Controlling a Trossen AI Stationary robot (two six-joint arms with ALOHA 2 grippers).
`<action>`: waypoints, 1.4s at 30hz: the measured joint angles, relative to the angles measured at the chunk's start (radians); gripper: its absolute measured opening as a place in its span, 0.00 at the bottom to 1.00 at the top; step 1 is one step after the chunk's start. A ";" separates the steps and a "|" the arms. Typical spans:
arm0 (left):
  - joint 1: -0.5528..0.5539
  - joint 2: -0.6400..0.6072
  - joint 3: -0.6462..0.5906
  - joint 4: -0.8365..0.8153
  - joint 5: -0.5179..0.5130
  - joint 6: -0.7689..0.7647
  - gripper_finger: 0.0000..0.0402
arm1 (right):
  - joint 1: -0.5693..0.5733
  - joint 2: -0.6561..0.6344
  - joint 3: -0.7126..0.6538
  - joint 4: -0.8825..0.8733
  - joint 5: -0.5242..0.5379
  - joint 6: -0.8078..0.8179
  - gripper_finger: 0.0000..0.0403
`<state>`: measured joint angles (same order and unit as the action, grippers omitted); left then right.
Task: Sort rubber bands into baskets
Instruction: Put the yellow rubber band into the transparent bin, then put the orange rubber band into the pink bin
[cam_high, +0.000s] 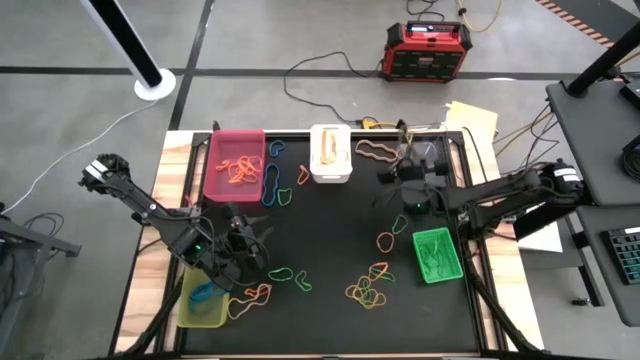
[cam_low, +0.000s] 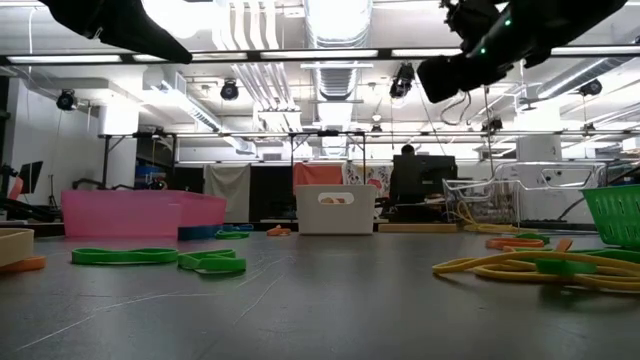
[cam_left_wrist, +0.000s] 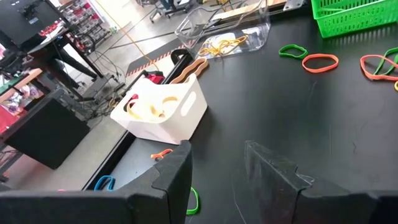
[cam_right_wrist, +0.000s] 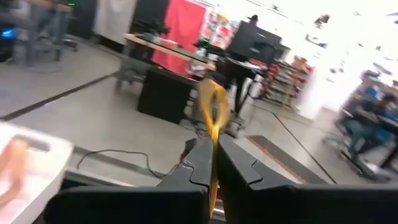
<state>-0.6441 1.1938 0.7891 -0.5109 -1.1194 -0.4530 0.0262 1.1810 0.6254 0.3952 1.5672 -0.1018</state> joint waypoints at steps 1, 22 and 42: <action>0.000 0.000 0.000 0.000 0.000 0.000 0.33 | -0.023 -0.002 0.000 0.005 -0.001 0.007 0.02; 0.002 0.000 0.000 0.002 0.000 0.015 0.33 | -0.572 -0.042 0.150 -0.788 -0.716 0.429 0.02; 0.019 0.000 -0.002 0.006 0.002 0.003 0.33 | -0.580 -0.033 0.150 -1.039 -0.975 0.703 0.33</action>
<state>-0.6246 1.1938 0.7868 -0.5049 -1.1175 -0.4503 -0.5541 1.1481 0.7753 -0.6442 0.5921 0.6008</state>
